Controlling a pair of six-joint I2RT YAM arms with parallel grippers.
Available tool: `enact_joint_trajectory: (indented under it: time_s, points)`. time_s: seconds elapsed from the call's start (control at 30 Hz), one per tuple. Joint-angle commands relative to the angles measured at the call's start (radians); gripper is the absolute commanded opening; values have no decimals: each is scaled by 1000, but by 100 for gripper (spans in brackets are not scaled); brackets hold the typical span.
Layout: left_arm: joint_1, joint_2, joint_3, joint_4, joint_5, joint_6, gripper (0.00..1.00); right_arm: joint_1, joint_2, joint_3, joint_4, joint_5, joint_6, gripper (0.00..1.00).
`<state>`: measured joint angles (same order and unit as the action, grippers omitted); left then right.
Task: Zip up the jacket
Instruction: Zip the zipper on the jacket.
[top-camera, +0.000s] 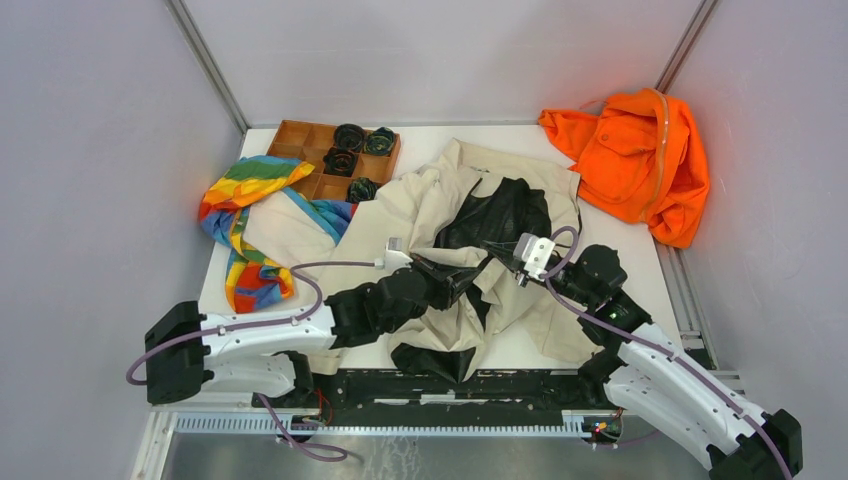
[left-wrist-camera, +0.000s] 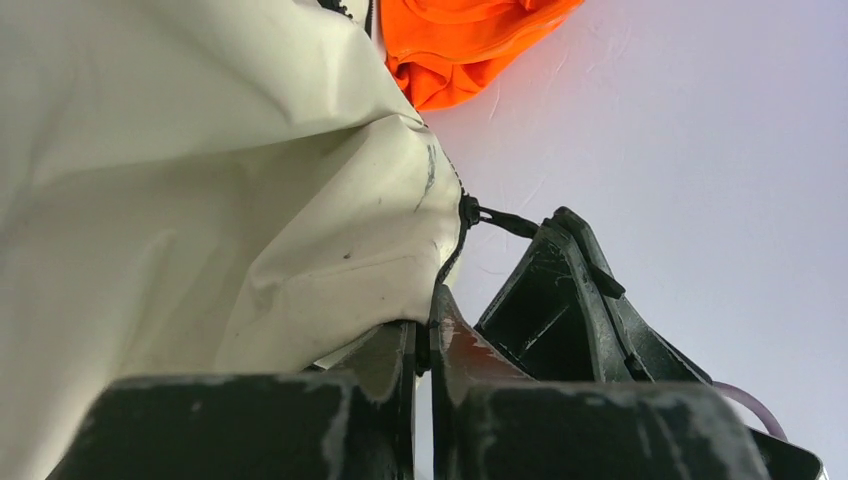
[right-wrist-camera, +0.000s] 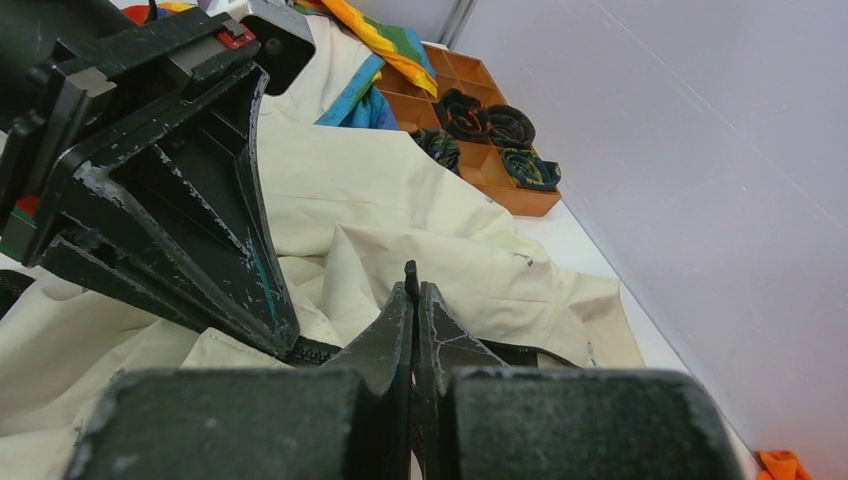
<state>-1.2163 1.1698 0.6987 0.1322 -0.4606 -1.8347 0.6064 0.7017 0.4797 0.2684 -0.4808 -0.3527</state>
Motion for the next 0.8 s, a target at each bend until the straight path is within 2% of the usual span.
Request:
enact_joint_trajectory:
  time_s: [0.0,0.2,0.43,0.6,0.77]
  points:
    - [15,2,17,13,6,88,2,-6,-8,1,44,20,0,0]
    - [19,-70,22,-97,65,198,2,-87,62,58,32,98,-69,0]
    - [26,-281,-50,-310,108,207,2,-247,207,188,61,5,-70,0]
    - [28,-366,-83,-381,134,215,2,-258,256,264,68,-12,-112,0]
    - [58,-360,-72,-398,163,312,2,-280,305,382,81,-5,-147,0]
